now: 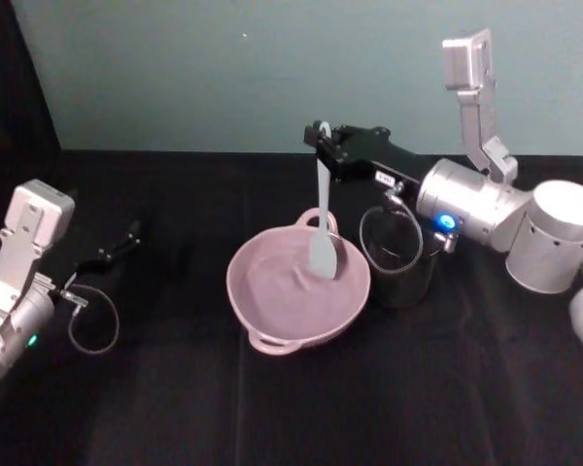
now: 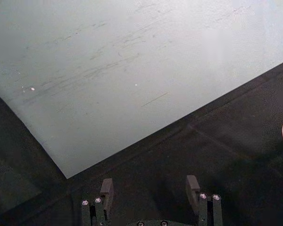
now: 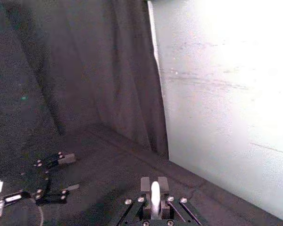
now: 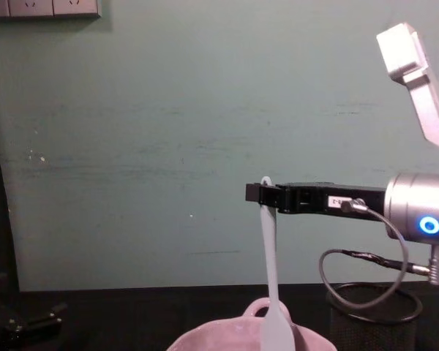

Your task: Use the one hand to pick up the spoon and stir the clear water in the bowl.

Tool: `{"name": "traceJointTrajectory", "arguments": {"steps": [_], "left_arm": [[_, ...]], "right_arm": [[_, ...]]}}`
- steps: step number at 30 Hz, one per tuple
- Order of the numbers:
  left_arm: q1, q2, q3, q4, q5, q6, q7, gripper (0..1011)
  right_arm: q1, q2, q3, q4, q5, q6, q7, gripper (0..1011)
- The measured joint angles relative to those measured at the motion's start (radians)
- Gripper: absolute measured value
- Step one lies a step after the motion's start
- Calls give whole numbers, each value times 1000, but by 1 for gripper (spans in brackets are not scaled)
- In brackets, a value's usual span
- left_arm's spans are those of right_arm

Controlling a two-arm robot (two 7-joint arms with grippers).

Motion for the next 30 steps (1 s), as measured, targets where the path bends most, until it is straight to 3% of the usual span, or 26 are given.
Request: {"name": "traceJointTrajectory", "arguments": {"steps": [7, 15, 19, 30], "left_arm": [[0, 0, 0, 0, 0, 0, 0, 1011], [0, 0, 0, 0, 0, 0, 0, 1011], [0, 0, 0, 0, 0, 0, 0, 1011], [0, 0, 0, 0, 0, 0, 0, 1011]], "right_arm": [[-52, 20, -4, -83, 4, 14, -12, 109], [-68, 6, -32, -116, 9, 17, -11, 109], [-51, -17, -51, -93, 8, 12, -1, 109], [58, -124, -91, 94, -3, -35, 45, 109]]}}
